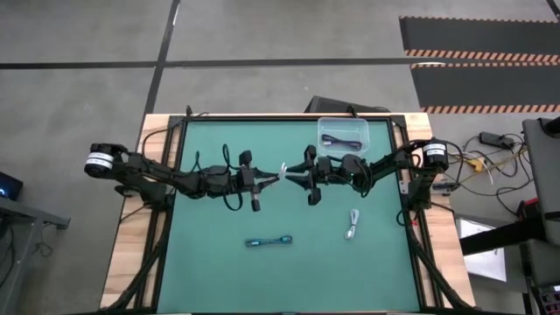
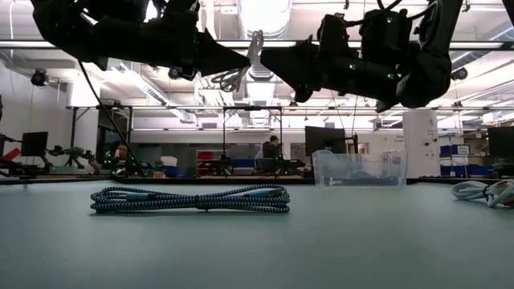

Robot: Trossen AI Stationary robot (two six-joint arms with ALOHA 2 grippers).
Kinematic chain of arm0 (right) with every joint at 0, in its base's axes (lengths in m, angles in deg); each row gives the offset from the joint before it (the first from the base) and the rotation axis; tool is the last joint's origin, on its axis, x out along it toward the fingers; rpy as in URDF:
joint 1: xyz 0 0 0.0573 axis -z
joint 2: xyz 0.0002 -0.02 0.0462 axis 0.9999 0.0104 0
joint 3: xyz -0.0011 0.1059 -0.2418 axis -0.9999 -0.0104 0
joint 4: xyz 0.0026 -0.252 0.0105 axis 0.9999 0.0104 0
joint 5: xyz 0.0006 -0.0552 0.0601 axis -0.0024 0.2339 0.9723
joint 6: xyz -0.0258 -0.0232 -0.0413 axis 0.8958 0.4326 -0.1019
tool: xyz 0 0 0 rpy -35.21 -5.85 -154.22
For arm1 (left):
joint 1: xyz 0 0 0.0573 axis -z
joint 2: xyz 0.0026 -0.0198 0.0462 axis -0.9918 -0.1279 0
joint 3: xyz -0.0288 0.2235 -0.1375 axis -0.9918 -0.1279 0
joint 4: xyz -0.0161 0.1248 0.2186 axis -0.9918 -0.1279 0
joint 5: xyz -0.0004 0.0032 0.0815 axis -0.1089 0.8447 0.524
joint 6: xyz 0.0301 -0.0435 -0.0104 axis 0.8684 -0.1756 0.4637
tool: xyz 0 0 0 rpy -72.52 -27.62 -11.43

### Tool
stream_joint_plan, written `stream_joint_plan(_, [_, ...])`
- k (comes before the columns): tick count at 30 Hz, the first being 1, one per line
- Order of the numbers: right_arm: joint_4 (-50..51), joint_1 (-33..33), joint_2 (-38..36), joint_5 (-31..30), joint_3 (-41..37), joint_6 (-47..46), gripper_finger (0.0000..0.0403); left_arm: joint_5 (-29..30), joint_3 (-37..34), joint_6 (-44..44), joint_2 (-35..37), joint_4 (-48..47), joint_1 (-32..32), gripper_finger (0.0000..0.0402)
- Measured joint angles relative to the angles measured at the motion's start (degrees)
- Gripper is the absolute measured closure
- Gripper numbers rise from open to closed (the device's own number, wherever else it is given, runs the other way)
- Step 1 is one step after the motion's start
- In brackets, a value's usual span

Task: Pick and place USB-C Cables
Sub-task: Put the white charger cable into the transparent bin

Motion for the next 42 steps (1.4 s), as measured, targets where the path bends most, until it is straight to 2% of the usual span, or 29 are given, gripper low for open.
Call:
stream_joint_plan(6, [0.16,0.02,0.00,-0.32,0.16,-1.98,0.0230,0.00,0.00,0.00,0.00,0.00,0.00,0.0379])
stream_joint_plan(10, [1.97,0.00,-0.04,-2.39,0.86,-1.89,0.0193,0.00,0.00,0.15,0.00,0.02,-0.04,0.0379])
stream_joint_plan(14, [3.62,0.00,-0.04,-3.11,2.28,-1.90,0.0174,0.00,0.00,0.17,0.00,0.03,-0.04,0.0379])
stream_joint_plan(18, [5.50,0.00,-0.05,-2.58,4.53,-1.91,0.0173,0.02,0.00,0.20,0.00,0.07,-0.04,0.0379])
stream_joint_plan(29, [6.49,0.00,-0.07,-1.07,6.34,-1.89,0.0198,0.05,0.02,0.28,0.00,0.04,-0.04,0.0379])
stream_joint_plan(36, [6.47,0.02,-0.07,-1.69,6.36,-2.30,0.0258,4.78,0.02,0.07,0.00,0.74,-0.02,0.0379])
stream_joint_plan(42, [6.45,0.02,-0.07,-1.73,6.36,-2.56,0.0314,4.82,0.04,-0.04,0.00,1.60,0.00,0.0379])
